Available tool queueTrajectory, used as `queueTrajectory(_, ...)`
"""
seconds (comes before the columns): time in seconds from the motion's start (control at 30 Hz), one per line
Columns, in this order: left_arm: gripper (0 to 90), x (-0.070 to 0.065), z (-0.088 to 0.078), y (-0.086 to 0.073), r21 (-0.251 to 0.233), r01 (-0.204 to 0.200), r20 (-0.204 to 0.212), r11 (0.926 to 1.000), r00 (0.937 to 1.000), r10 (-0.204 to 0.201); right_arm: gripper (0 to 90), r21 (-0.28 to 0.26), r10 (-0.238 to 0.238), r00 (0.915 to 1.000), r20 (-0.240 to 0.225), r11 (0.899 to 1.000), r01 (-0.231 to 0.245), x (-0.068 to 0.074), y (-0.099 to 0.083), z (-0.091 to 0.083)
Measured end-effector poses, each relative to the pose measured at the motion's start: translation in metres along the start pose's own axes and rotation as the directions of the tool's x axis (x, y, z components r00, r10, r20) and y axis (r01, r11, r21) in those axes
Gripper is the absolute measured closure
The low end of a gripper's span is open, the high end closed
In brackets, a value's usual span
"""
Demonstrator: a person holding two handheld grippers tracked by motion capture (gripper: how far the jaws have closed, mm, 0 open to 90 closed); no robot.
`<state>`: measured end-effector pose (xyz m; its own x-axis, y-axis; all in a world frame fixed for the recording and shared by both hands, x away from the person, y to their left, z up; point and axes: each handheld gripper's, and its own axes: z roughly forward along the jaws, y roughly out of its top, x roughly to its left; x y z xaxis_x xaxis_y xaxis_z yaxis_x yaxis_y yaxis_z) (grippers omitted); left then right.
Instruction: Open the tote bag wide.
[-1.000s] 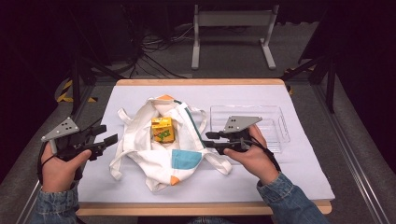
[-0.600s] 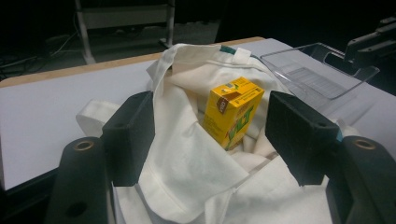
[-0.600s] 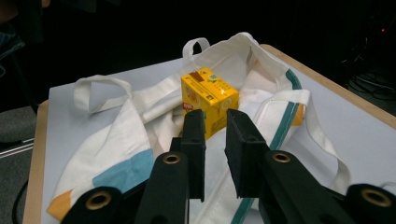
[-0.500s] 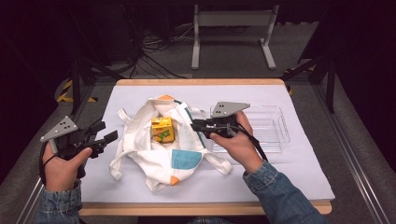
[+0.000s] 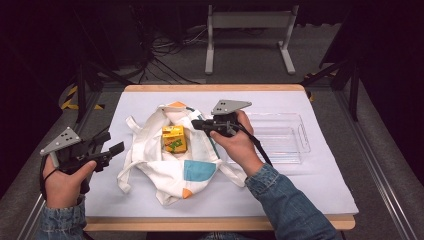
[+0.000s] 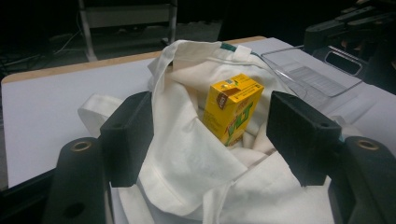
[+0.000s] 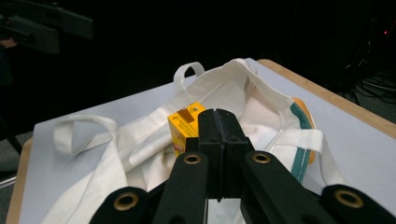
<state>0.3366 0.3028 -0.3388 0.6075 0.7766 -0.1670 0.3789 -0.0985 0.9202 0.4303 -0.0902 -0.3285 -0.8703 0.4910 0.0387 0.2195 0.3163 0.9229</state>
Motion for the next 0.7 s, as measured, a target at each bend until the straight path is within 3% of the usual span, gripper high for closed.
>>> queueTrajectory(0.2, 32.3, 0.002, 0.000, -0.001, 0.001, 0.005, -0.005, 1.0000, 1.0000, -0.005, 90.0, -0.038, 0.014, 0.9996, 0.024, 0.999, -0.013, -0.005, 0.000, 0.015)
queueTrajectory(0.47, 31.8, 0.002, 0.004, 0.000, 0.009, -0.002, 0.000, 1.0000, 1.0000, 0.002, 90.0, -0.034, 0.052, 0.9950, 0.086, 0.998, -0.049, -0.011, -0.006, 0.033)
queueTrajectory(0.7, 30.8, 0.003, 0.005, 0.000, 0.020, 0.001, 0.005, 0.9998, 1.0000, -0.001, 89.9, -0.025, 0.065, 0.9945, 0.083, 0.998, -0.063, -0.008, -0.012, 0.052)
